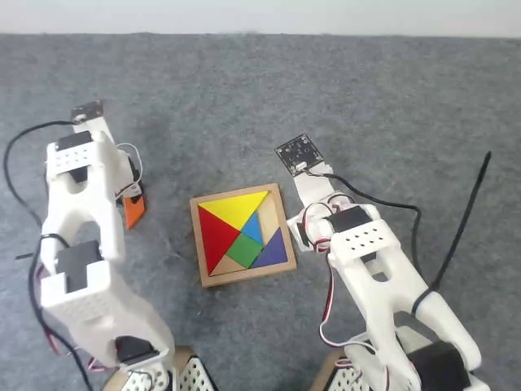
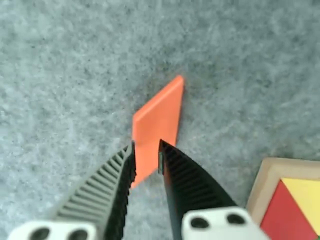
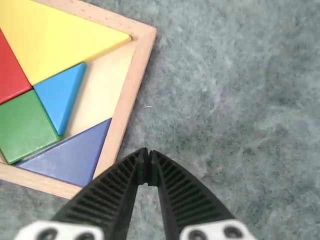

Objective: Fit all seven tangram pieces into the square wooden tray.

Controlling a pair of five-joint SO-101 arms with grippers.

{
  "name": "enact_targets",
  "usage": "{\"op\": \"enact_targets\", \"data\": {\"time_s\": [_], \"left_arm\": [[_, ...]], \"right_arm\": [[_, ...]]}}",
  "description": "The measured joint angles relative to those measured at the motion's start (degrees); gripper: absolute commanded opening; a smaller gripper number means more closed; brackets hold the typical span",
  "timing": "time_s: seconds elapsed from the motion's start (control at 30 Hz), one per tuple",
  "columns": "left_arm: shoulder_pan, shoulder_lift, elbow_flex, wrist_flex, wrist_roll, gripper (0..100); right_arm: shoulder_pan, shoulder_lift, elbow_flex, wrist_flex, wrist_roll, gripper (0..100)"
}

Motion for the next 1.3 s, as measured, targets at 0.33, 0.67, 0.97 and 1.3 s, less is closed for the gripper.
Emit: {"op": "enact_targets", "data": {"time_s": [0.33, 0.67, 0.97, 1.3], "left_arm": [[-9.14, -12.40, 2.55, 2.81, 0.00, 7], [-29.71, -31.65, 21.54, -10.37, -7.74, 7], [-38.15, -34.99, 33.76, -18.37, -10.11, 7], [-40.18, -40.35, 49.85, -31.47, -9.49, 7]], "right_arm": [[-1.58, 0.00, -2.73, 3.69, 0.00, 1.0], [-20.31, 20.22, -37.71, 15.74, -7.82, 3.3], [-28.22, 55.47, -77.45, 25.41, -14.24, 13.3], [-32.00, 87.30, -127.56, 37.19, -14.24, 20.7]]}}
